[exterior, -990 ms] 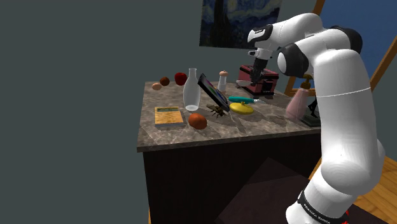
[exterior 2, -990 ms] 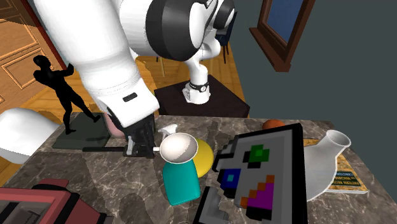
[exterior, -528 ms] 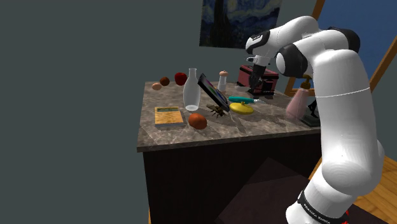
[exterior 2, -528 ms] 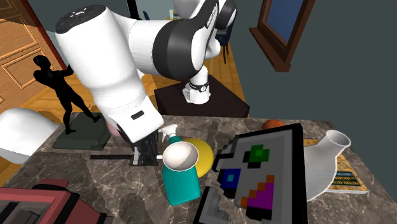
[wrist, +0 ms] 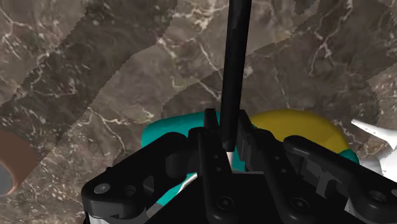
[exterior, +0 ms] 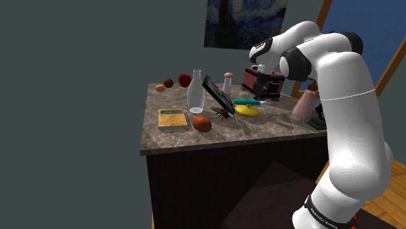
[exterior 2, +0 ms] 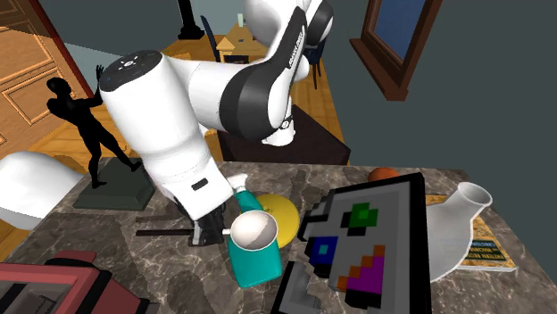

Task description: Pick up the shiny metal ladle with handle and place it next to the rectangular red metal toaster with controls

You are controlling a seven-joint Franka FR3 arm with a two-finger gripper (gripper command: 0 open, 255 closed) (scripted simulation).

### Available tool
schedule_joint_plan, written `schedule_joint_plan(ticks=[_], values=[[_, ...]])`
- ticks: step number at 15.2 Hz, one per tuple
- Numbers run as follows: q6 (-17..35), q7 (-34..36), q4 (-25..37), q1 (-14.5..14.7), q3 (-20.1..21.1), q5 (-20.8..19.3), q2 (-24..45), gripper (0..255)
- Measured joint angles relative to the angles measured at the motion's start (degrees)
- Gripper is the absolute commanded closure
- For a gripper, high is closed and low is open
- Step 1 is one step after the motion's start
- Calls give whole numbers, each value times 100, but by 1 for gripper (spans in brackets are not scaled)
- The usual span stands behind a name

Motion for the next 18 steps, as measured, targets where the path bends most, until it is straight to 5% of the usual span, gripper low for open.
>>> schedule_joint_plan(ticks=[16, 17, 18], values=[[672, -230, -401, -34, 165, 289, 279, 255], [670, -225, -402, -30, 162, 286, 277, 0], [654, -221, -420, -26, 163, 278, 282, 0]])
